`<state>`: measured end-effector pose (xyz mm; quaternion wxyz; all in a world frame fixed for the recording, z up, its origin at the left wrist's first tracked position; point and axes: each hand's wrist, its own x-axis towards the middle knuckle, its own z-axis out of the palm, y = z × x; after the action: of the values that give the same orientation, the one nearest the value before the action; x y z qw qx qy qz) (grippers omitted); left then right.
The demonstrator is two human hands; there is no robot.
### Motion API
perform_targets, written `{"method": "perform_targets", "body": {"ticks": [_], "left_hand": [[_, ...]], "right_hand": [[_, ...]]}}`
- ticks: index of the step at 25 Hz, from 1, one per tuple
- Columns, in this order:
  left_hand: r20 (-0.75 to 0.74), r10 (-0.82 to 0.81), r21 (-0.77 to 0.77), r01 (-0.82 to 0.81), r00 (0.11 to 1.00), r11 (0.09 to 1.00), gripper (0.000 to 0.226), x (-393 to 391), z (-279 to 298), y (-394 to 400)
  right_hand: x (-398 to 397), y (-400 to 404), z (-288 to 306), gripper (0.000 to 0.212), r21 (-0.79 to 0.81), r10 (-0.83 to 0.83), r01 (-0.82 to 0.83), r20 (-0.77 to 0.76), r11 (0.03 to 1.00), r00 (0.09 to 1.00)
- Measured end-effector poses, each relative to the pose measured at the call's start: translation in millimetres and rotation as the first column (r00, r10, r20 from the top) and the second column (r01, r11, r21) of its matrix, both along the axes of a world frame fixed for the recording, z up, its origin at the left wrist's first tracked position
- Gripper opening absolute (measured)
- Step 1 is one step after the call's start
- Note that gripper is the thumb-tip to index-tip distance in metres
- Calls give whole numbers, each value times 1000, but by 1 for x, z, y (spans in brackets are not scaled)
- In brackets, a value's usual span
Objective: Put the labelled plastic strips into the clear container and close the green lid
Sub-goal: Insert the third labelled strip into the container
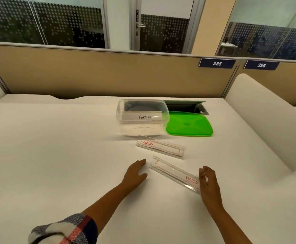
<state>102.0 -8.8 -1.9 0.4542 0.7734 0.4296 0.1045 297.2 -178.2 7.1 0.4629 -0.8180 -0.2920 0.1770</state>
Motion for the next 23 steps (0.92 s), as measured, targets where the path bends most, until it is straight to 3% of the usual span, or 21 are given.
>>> {"method": "perform_targets", "body": {"ticks": [7,14,23], "left_hand": [[-74,-24,51,28,997,998,62,1,-13,2],[-45,0,123,6,999,992,67,1,-19,2],[81,105,138,-116,991,984,53,-6,-20,1]], "right_hand": [[-10,-7,-23,33,27,-8,7,9,1000,1000],[1,-3,-34,18,-39,191,-188,94,981,977],[2,3,-38,72,-108,269,-251,218,962,938]]}}
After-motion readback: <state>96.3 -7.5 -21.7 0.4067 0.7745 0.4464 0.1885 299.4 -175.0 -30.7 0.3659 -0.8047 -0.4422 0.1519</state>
